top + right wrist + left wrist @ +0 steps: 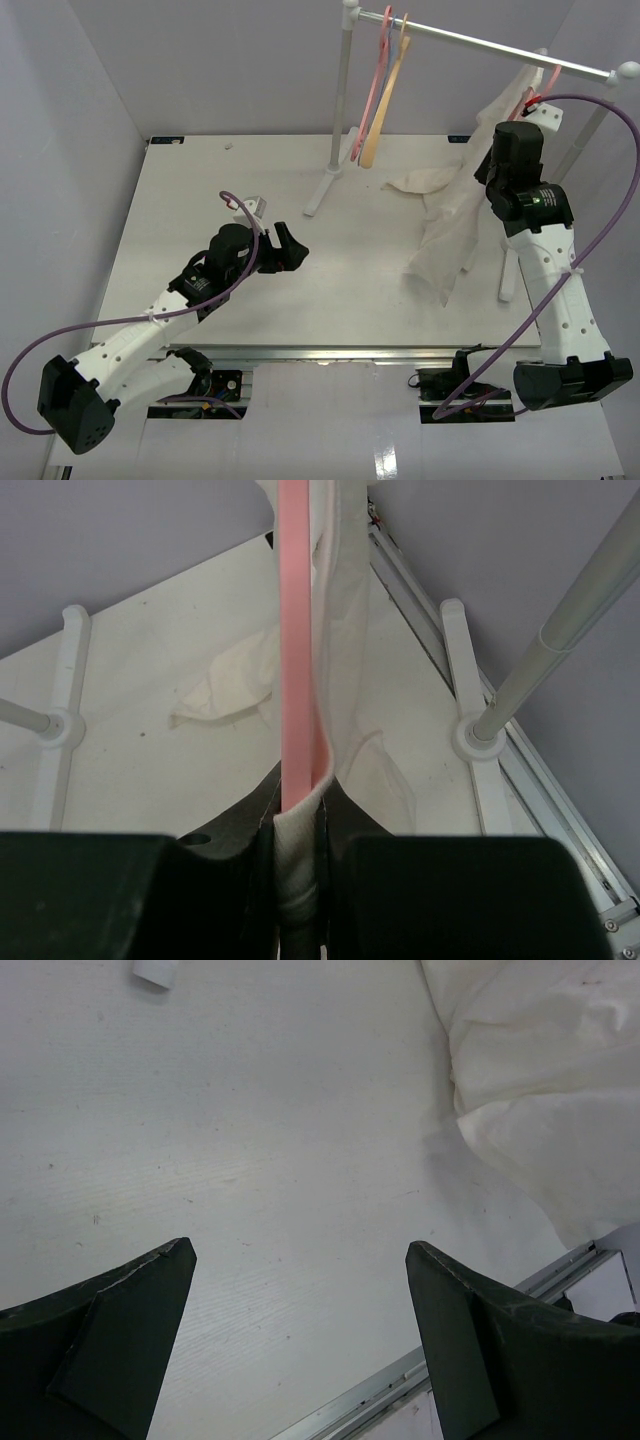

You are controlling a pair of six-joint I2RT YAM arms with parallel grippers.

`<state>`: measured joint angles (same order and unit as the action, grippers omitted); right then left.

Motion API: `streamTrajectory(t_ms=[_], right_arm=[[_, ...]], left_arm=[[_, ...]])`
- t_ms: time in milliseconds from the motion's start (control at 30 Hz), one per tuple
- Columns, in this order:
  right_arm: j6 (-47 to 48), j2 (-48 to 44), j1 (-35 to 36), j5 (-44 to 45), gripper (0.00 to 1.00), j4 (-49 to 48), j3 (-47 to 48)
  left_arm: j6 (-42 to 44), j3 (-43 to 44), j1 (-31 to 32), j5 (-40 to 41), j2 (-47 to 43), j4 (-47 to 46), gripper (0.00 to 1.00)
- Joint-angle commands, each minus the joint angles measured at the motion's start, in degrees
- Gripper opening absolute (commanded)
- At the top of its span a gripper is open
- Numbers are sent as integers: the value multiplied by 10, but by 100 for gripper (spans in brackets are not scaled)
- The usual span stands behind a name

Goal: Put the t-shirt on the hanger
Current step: Place the hanger at the clothesline.

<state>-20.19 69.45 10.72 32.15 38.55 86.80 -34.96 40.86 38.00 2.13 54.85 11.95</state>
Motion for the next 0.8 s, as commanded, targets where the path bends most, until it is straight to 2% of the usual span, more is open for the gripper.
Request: streamTrajectory(t_ms=[0,133,767], right_arm=[[22,-27,-3,11,8,-99,-23],[31,-37,-3,15,8,-132,-47],[40,34,-15,25,8,-147,30]], left_arm=[[9,18,1,2,1,-5,98],[7,23,1,4,5,-5,98],[27,36,1,-15,26,-7,98]])
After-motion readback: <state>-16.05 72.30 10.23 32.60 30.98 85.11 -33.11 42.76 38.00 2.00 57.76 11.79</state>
